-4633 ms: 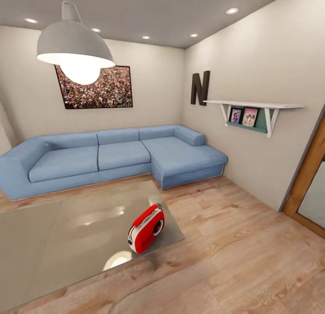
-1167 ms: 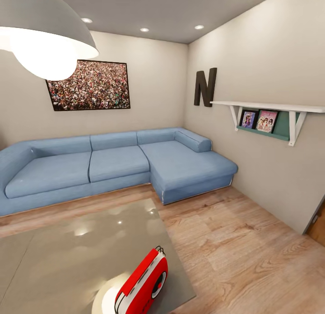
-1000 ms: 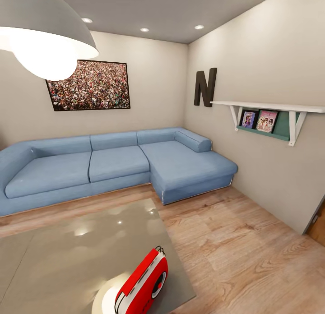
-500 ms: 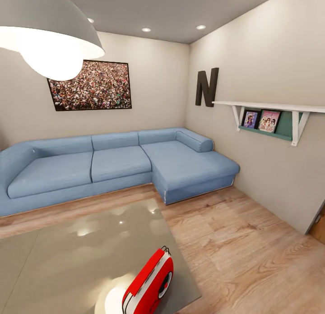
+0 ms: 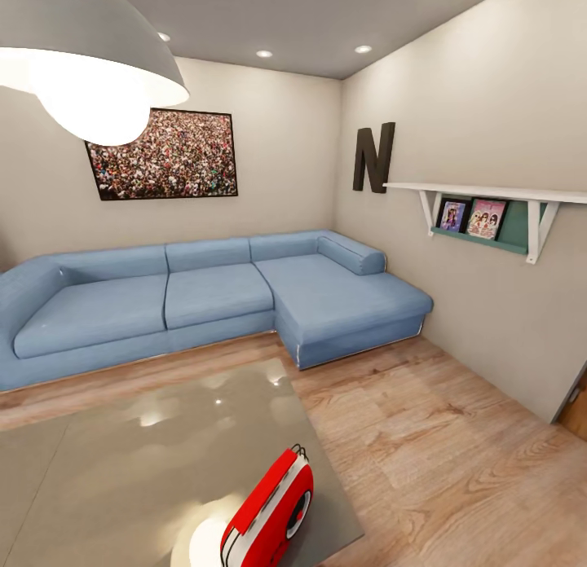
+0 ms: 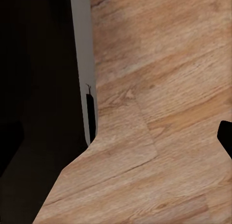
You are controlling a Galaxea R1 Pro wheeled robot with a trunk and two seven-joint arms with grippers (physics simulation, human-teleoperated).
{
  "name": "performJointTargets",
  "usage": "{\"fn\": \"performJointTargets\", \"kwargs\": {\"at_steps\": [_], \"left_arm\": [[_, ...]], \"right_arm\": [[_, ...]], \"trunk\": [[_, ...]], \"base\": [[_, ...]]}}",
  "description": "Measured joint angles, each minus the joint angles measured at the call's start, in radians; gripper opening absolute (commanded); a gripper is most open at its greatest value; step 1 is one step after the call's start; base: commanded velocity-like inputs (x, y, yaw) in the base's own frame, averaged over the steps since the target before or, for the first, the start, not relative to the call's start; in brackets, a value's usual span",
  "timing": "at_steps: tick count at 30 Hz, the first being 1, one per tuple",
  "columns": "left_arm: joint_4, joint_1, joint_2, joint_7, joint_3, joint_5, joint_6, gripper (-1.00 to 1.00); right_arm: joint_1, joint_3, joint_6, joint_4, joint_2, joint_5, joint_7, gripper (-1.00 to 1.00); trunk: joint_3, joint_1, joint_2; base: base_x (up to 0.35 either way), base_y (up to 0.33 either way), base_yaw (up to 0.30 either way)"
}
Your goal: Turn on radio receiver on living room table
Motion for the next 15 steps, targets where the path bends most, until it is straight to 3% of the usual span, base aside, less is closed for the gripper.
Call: {"fn": "performJointTargets", "kwargs": {"at_steps": [15], "left_arm": [[0.0,0.0,-0.001,0.0,0.0,0.0,0.0,1.0]], "right_arm": [[0.0,0.002,-0.002,0.0,0.0,0.009,0.011,1.0]], "trunk": [[0.0,0.0,0.0]], "base": [[0.0,0.0,0.0]]}}
